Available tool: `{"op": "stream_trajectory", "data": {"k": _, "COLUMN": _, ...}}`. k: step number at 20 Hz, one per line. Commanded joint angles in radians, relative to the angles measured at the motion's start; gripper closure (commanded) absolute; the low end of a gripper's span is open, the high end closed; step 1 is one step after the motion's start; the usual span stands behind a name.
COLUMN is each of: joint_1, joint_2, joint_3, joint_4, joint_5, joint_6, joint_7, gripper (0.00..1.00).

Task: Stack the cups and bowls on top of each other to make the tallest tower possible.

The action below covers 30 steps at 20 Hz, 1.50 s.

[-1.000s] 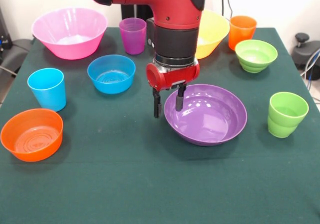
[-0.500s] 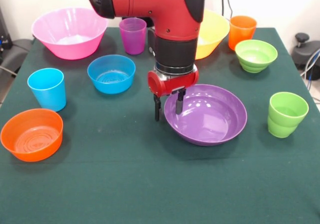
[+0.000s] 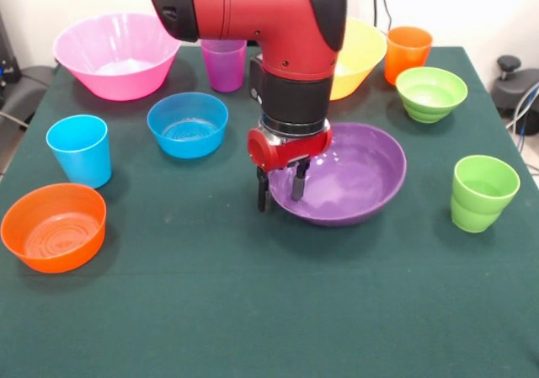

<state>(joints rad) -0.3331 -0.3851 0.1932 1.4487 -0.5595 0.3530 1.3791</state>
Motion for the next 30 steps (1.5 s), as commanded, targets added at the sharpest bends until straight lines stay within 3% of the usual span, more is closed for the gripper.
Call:
{"op": "stream_trajectory", "data": {"k": 1, "joint_1": 0.028, "joint_2": 0.081, "joint_3": -0.016, "joint_4": -0.079, "joint_5": -0.080, "joint_6": -0.028, "joint_7": 0.041, "gripper": 0.00}}
{"op": "stream_trajectory", "data": {"k": 19, "joint_1": 0.016, "joint_2": 0.086, "joint_3": -0.002, "joint_4": -0.073, "joint_5": -0.081, "joint_6": -0.017, "joint_7": 0.007, "gripper": 0.00}}
{"op": "stream_trajectory", "data": {"k": 29, "joint_1": 0.055, "joint_2": 0.065, "joint_3": -0.042, "joint_4": -0.074, "joint_5": -0.084, "joint_6": -0.005, "joint_7": 0.034, "gripper": 0.00}}
{"op": "stream_trajectory", "data": {"k": 30, "joint_1": 0.059, "joint_2": 0.065, "joint_3": -0.045, "joint_4": -0.074, "joint_5": -0.078, "joint_6": -0.005, "joint_7": 0.034, "gripper": 1.00}}
